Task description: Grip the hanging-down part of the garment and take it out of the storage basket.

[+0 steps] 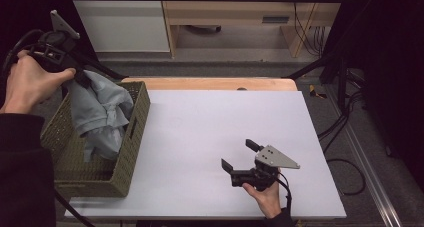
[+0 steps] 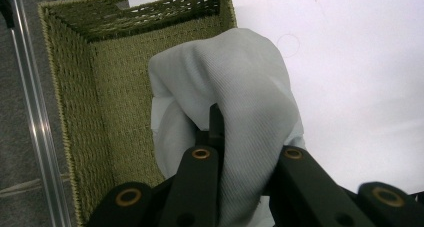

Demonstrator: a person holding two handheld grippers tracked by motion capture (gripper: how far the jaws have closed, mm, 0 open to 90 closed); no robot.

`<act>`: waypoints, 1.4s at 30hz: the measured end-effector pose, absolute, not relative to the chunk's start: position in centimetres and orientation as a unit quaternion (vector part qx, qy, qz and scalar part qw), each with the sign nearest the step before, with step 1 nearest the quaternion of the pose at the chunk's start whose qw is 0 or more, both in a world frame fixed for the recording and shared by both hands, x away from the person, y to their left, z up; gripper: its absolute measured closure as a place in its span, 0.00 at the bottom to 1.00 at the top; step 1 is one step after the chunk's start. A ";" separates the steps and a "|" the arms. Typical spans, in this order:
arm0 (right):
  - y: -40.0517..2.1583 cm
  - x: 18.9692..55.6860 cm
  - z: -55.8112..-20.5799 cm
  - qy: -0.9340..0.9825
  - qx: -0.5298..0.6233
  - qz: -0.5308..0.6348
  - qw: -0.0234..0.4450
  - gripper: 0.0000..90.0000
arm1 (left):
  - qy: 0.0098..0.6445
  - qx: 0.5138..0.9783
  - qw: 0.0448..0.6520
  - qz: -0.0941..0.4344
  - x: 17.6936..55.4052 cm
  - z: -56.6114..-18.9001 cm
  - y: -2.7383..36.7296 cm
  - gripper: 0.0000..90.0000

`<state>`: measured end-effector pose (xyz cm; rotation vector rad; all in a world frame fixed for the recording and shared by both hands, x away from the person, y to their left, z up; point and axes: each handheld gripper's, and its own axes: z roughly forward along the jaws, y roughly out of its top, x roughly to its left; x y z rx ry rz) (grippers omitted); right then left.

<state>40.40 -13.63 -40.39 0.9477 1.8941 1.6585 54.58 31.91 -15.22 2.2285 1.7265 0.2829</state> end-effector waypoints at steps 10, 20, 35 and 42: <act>-9.3 42.6 -39.5 0.697 0.325 0.610 0.191 0.02 | 0.603 0.777 0.154 0.097 54.6 -15.0 32.1 0.93; -3.6 44.2 -38.8 0.707 0.302 0.619 0.161 0.03 | 0.600 0.779 0.155 0.094 54.7 -15.0 32.0 0.93; 3.3 46.0 -38.2 0.719 0.278 0.624 0.131 0.05 | 0.599 0.780 0.157 0.092 54.8 -15.1 32.2 0.93; 6.8 46.6 -38.0 0.727 0.260 0.625 0.117 0.06 | 0.599 0.779 0.162 0.091 54.7 -15.2 32.6 0.93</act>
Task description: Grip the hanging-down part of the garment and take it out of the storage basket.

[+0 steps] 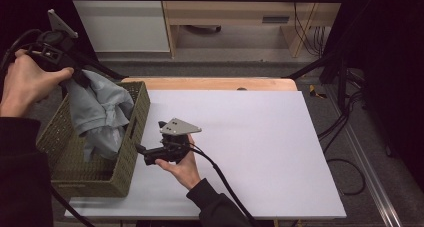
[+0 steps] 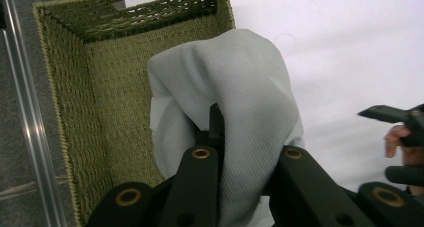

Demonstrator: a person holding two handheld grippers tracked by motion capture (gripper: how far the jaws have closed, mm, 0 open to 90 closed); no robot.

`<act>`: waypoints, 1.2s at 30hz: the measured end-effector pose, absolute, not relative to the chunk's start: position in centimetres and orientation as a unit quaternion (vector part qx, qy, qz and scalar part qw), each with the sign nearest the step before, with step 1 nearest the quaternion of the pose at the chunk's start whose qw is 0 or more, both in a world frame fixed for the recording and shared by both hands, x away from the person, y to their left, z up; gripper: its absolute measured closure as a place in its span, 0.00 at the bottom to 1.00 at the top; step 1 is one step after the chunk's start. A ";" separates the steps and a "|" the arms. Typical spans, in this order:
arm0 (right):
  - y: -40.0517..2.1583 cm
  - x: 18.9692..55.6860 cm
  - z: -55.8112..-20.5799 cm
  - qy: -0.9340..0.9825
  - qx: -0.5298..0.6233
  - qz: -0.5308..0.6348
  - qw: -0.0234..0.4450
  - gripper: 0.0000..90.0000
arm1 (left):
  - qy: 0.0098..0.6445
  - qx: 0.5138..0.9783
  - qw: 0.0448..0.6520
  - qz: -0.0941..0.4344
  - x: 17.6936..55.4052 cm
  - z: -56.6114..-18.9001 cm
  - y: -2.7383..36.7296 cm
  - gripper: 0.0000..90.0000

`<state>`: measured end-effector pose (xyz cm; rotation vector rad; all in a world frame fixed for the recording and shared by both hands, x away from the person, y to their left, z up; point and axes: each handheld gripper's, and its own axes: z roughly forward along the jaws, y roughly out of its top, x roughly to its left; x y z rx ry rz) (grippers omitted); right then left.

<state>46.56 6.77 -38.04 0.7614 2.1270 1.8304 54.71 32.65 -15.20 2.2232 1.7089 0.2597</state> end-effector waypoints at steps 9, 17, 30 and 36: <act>11.5 47.0 -38.2 0.736 0.241 0.626 0.093 0.08 | 0.599 0.779 0.162 0.089 54.7 -15.1 32.8 0.93; 15.0 47.6 -38.9 0.752 0.242 0.608 0.086 0.09 | 0.594 0.783 0.162 0.092 54.6 -14.9 32.2 0.93; 16.0 48.4 -39.7 0.765 0.255 0.584 0.090 0.86 | 0.590 0.785 0.163 0.094 54.6 -15.0 31.8 0.93; 14.8 48.4 -39.1 0.765 0.248 0.588 0.084 0.95 | 0.589 0.784 0.170 0.096 54.4 -14.8 32.1 0.93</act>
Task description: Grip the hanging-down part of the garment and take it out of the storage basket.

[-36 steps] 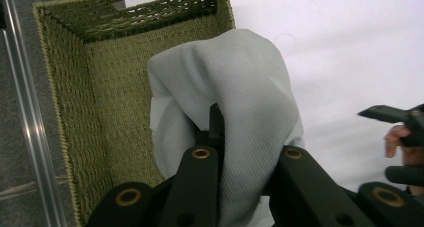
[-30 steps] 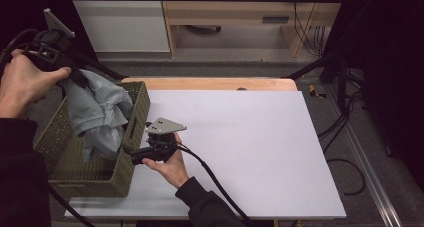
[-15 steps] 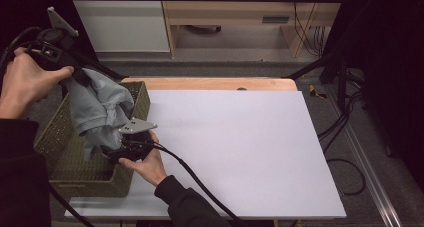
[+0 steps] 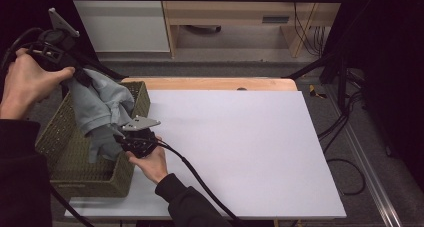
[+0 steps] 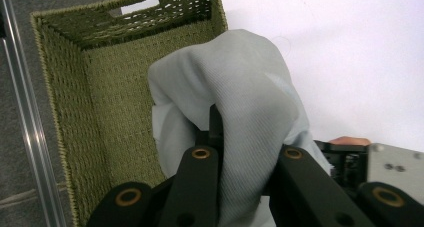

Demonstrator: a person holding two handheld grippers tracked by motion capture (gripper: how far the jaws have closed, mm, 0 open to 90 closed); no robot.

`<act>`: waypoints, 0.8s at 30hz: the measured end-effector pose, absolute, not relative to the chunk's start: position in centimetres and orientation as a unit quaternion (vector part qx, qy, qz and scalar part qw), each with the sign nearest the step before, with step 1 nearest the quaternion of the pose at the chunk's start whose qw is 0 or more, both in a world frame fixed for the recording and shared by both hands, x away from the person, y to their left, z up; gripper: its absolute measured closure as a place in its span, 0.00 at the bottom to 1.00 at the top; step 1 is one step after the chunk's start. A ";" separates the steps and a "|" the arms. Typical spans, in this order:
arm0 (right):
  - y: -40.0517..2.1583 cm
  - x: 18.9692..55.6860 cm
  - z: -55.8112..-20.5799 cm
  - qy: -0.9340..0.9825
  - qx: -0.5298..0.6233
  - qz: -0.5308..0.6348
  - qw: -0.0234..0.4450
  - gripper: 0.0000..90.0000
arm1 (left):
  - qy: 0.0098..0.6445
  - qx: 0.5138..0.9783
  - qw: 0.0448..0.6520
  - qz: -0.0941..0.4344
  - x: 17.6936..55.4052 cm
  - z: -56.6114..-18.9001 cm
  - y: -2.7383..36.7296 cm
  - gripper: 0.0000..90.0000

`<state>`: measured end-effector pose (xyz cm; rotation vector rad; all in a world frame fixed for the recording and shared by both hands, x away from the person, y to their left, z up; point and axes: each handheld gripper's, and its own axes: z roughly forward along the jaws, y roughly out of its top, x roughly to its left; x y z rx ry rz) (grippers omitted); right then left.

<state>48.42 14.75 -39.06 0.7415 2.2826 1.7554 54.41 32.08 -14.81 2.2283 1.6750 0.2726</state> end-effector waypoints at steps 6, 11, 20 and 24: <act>12.4 47.9 -37.1 0.754 0.239 0.605 0.095 0.96 | 0.593 0.780 0.177 0.096 54.1 -14.6 32.6 0.93; 10.0 47.6 -35.2 0.743 0.234 0.616 0.116 0.96 | 0.590 0.780 0.183 0.097 54.0 -14.5 32.5 0.93; 6.0 47.1 -32.1 0.729 0.234 0.624 0.157 0.96 | 0.581 0.786 0.191 0.094 53.9 -14.6 31.5 0.93; 4.7 46.7 -30.7 0.725 0.229 0.624 0.179 0.96 | 0.577 0.788 0.196 0.094 53.8 -14.4 31.1 0.93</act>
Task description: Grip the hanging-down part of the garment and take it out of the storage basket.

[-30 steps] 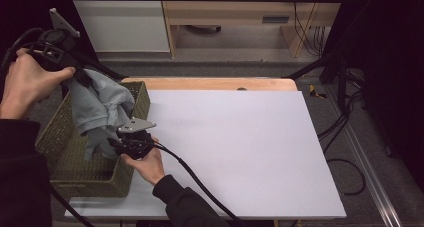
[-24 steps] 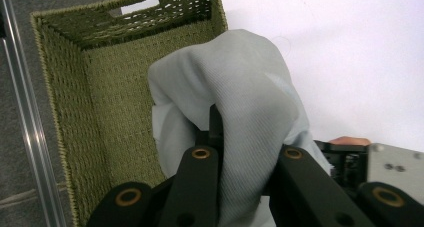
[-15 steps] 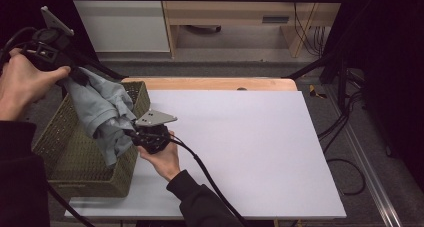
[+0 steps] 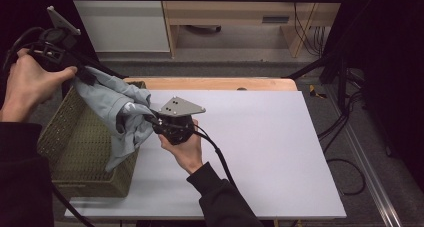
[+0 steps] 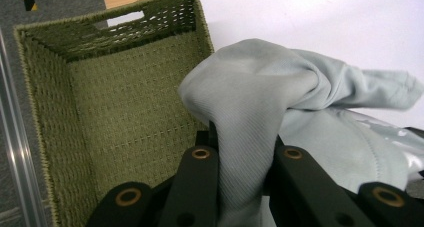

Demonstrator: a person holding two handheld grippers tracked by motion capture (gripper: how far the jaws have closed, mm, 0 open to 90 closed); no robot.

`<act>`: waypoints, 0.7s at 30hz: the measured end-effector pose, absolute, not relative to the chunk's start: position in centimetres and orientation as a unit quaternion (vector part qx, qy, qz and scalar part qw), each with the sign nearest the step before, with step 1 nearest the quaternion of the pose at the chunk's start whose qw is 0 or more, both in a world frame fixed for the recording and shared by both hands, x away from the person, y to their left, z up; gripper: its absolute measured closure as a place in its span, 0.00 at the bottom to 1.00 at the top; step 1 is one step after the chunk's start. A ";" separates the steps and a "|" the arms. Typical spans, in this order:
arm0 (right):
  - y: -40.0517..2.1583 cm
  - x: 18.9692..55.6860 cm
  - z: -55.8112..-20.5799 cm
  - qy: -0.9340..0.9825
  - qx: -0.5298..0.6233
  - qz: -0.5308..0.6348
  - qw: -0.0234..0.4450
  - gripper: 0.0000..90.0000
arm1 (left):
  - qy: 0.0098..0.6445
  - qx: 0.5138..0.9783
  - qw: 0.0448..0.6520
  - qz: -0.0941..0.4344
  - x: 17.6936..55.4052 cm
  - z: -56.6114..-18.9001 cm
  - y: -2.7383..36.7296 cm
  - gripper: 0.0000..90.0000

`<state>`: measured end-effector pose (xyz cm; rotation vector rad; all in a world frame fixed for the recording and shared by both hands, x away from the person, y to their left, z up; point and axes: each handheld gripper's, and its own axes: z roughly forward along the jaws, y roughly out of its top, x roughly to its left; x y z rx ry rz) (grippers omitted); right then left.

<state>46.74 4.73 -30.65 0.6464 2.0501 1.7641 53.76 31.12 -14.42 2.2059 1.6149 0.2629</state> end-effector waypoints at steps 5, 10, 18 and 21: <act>3.4 46.6 -29.4 0.716 0.227 0.630 0.197 0.96 | 0.572 0.789 0.203 0.091 53.5 -14.1 30.8 0.93; 2.6 46.5 -28.2 0.709 0.228 0.633 0.212 0.96 | 0.567 0.791 0.212 0.090 53.3 -13.9 30.5 0.93; 2.2 46.2 -27.7 0.705 0.227 0.632 0.228 0.96 | 0.562 0.794 0.212 0.094 53.0 -13.6 30.1 0.93; 2.2 46.2 -28.2 0.712 0.228 0.623 0.228 0.96 | 0.560 0.795 0.213 0.094 53.0 -13.6 29.9 0.93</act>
